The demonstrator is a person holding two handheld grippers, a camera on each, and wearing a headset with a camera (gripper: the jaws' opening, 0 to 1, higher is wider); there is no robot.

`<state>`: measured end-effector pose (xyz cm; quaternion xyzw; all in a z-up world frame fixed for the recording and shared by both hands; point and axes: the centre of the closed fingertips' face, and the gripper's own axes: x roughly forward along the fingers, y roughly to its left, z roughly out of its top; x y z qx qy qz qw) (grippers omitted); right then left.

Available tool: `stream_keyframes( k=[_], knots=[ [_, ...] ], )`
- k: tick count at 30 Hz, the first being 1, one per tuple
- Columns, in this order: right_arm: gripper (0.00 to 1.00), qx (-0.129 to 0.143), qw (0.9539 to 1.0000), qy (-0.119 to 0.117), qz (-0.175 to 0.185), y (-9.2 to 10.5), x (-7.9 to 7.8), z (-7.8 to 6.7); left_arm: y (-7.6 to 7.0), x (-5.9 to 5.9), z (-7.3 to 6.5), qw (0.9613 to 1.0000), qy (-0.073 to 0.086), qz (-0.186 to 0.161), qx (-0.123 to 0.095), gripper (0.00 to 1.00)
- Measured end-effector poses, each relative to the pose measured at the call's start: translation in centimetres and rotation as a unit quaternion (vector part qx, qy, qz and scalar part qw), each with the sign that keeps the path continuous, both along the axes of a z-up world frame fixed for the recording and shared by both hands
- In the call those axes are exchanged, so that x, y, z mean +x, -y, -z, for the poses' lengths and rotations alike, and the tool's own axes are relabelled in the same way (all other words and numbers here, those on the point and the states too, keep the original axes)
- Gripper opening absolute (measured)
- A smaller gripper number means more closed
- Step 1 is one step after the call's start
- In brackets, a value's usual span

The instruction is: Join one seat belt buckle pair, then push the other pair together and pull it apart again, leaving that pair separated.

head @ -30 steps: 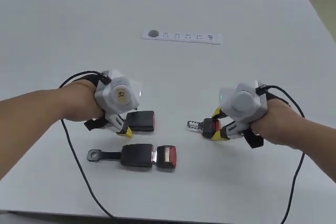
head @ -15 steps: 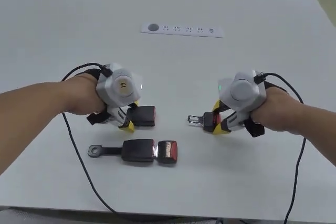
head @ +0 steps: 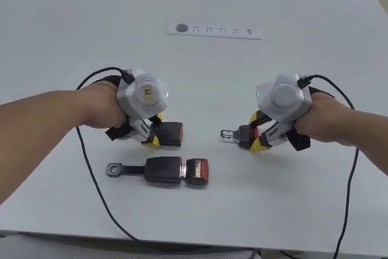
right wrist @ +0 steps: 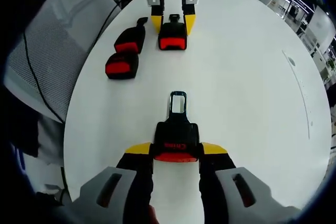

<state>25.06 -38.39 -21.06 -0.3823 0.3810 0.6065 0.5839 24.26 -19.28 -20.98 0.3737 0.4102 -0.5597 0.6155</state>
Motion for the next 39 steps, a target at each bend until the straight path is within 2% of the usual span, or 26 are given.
stream_keyframes(
  k=[16,26,28,39],
  knots=[
    [0.32,0.0,1.0,0.005,-0.006,-0.3,0.2,0.0,-0.2,0.2,0.2,0.9999,-0.003,-0.007,0.014,0.33],
    [0.31,0.028,0.9996,-0.001,0.007,-2.9,-0.1,-0.1,-0.2,0.1,0.2,0.9998,-0.001,-0.013,0.014,0.33],
    [0.31,0.032,0.9995,-0.001,0.005,-3.6,-0.7,-0.2,-0.2,0.1,0.2,0.9998,-0.001,-0.014,0.015,0.33],
    [0.31,0.051,0.9986,-0.002,0.01,-6.3,-0.8,-0.3,-0.1,0.1,0.1,0.9998,-0.002,-0.014,0.015,0.33]
  ],
)
